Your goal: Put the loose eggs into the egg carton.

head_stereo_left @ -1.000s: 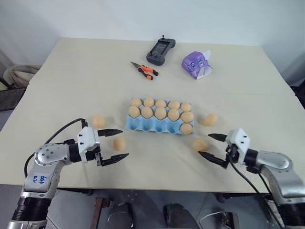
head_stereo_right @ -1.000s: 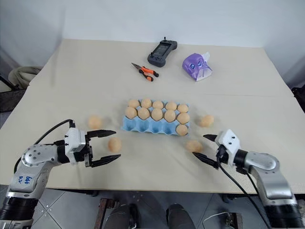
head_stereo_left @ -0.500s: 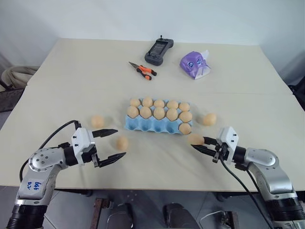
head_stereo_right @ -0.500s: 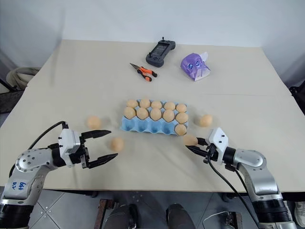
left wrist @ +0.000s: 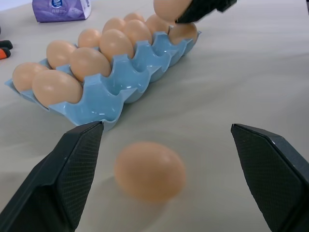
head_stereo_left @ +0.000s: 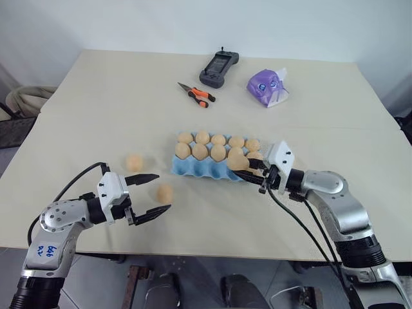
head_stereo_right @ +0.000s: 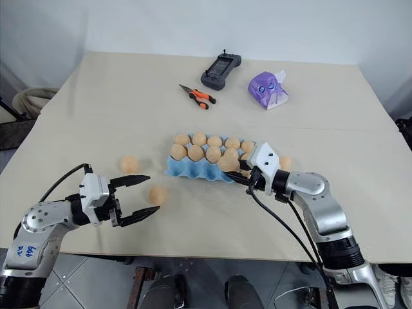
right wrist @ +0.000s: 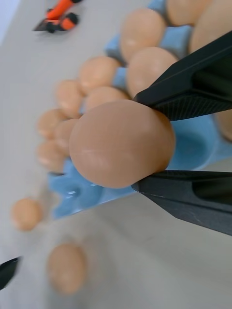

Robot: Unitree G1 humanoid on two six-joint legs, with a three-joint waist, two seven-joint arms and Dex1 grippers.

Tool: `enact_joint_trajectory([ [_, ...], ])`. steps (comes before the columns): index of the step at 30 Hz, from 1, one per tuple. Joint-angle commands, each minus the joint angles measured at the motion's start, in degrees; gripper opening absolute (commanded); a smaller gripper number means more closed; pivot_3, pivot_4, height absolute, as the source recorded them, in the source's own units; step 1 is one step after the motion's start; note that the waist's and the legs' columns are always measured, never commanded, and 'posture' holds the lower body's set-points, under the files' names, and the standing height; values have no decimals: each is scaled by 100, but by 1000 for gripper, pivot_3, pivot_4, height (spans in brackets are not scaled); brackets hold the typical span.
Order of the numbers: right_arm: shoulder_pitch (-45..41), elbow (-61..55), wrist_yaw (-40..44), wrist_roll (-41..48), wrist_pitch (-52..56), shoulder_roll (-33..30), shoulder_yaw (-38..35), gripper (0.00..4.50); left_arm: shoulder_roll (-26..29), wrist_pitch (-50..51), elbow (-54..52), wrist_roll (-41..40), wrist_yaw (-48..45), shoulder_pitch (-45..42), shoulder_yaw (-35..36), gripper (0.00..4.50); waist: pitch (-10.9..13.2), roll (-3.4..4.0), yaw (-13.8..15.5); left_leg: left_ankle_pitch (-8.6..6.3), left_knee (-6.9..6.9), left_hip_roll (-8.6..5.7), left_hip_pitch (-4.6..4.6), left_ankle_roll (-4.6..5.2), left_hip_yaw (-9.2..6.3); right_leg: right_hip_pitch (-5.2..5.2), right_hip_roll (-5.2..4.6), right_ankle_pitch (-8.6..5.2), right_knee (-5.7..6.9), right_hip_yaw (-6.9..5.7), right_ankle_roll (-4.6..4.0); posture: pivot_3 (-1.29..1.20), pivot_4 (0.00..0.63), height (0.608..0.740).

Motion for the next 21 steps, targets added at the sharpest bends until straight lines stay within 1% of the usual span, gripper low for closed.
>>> enact_joint_trajectory([
  [1, -77, -27, 29, -6, -127, 24, -34, 1962, -5, 7, -275, -144, 40, 54, 124, 4500, 0, 0, -13, 0, 0, 1, 0, 0, 0, 0, 0, 0, 0, 0, 0, 0, 150, 740],
  [5, -88, -140, 5, 124, -92, 144, -110, 3411, -4, 42, -312, -160, 68, 75, 122, 4500, 0, 0, -40, 1, 0, 6, 2, -1, -2, -1, 5, 0, 5, 0, 0, 0, 150, 740],
  [8, 100, -283, 53, 279, -151, 20, -396, 4474, 5, 67, -304, -172, 57, 73, 119, 4500, 0, 0, -31, 1, 1, 6, 2, -2, -2, -1, 6, 0, 8, 0, 0, 0, 150, 740],
  [11, 435, -459, 50, 466, -131, -207, -838, 4474, 15, 69, -271, -184, 33, 62, 115, 4500, 0, 0, 21, 1, -1, 1, -2, -2, -6, 0, 1, 0, 1, -5, 0, 0, 150, 740],
  [13, 800, -600, -3, 550, -201, -389, -1261, 4474, 14, 73, -237, -194, 23, 36, 101, 4500, 0, 0, 63, -2, 1, -2, -8, 3, -8, 0, -1, 0, -5, -8, 0, 0, 150, 740],
  [17, 1773, -742, -26, 598, -502, -721, -2197, 4474, 1, 202, -169, -327, -52, -25, 76, 4500, 0, 0, 133, -3, 1, -4, -10, 5, -10, 0, 0, 0, -8, -10, 0, 0, 150, 740],
  [21, 2693, -597, -118, 601, -1042, -720, -3068, 4474, -71, 351, -15, -443, 2, -261, 89, 4500, 0, 0, 134, -3, 3, -6, -9, 4, -12, 3, 4, 0, -7, -9, 0, 0, 150, 740],
])
